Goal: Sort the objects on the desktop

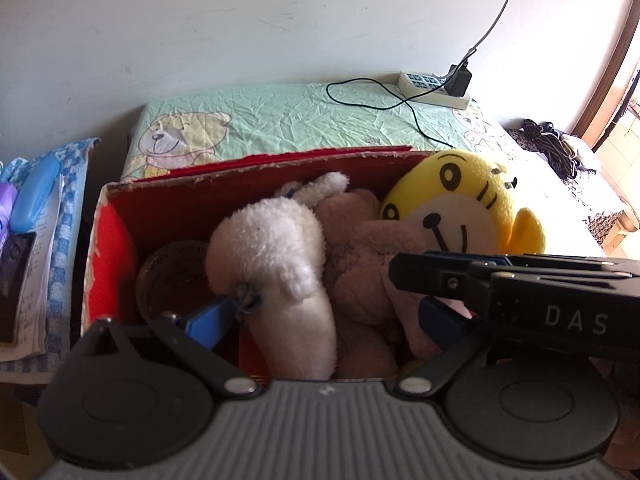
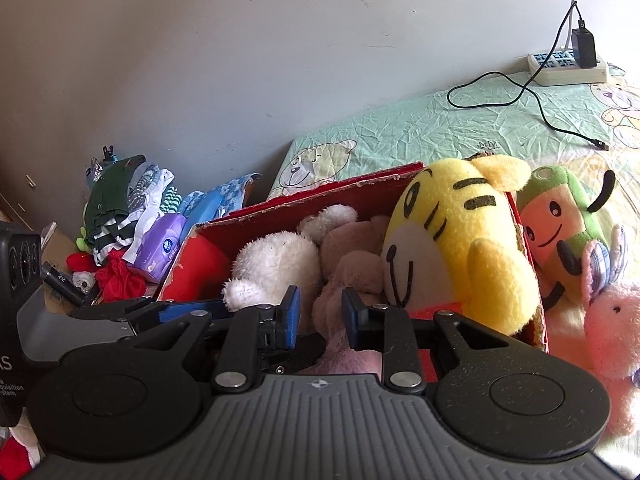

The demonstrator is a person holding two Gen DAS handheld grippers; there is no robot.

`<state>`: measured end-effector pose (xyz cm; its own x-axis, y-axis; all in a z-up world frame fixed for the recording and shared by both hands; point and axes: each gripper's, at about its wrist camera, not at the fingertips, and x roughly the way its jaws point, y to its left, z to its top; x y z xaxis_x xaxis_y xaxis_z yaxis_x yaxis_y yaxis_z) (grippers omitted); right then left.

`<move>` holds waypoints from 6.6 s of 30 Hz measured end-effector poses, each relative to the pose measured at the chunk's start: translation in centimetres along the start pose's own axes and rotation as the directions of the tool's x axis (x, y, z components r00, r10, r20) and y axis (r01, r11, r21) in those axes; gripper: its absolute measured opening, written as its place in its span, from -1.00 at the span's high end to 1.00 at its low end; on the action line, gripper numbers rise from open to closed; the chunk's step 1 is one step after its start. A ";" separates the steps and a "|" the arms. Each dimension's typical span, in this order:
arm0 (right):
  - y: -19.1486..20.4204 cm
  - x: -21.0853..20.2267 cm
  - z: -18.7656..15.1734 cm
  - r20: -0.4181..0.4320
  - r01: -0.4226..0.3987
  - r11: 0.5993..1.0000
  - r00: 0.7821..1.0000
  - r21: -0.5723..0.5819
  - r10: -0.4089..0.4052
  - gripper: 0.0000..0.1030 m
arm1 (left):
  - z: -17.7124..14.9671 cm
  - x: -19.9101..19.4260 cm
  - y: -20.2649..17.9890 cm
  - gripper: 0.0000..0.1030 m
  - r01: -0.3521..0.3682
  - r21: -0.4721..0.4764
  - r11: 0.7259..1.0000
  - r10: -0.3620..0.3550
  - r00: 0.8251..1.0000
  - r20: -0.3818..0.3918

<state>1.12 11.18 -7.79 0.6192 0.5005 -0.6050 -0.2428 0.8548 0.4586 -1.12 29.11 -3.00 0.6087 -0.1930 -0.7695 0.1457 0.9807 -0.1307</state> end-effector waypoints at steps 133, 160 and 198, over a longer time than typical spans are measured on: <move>-14.4 -12.9 -4.4 -0.058 -0.180 0.973 0.983 -0.144 0.173 0.47 | -7.4 0.1 -20.0 -0.96 -0.236 -0.094 0.967 0.216 0.959 -0.181; -29.6 -9.3 -0.1 -0.104 -0.220 0.921 0.959 0.322 0.265 0.24 | -2.5 11.6 -24.7 -0.90 -0.029 -0.200 0.979 0.006 0.993 -0.116; -31.2 -4.6 0.2 -0.277 -0.381 0.802 0.797 0.459 0.537 0.02 | -1.5 14.1 -25.9 -0.73 -0.068 -0.060 0.996 0.053 0.975 -0.217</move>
<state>6.00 -17.83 -19.13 0.1564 0.8957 -0.4161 -0.0878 0.4323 0.8975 2.56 1.03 -11.41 0.4315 -0.1292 -0.8928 0.0570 0.9916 -0.1159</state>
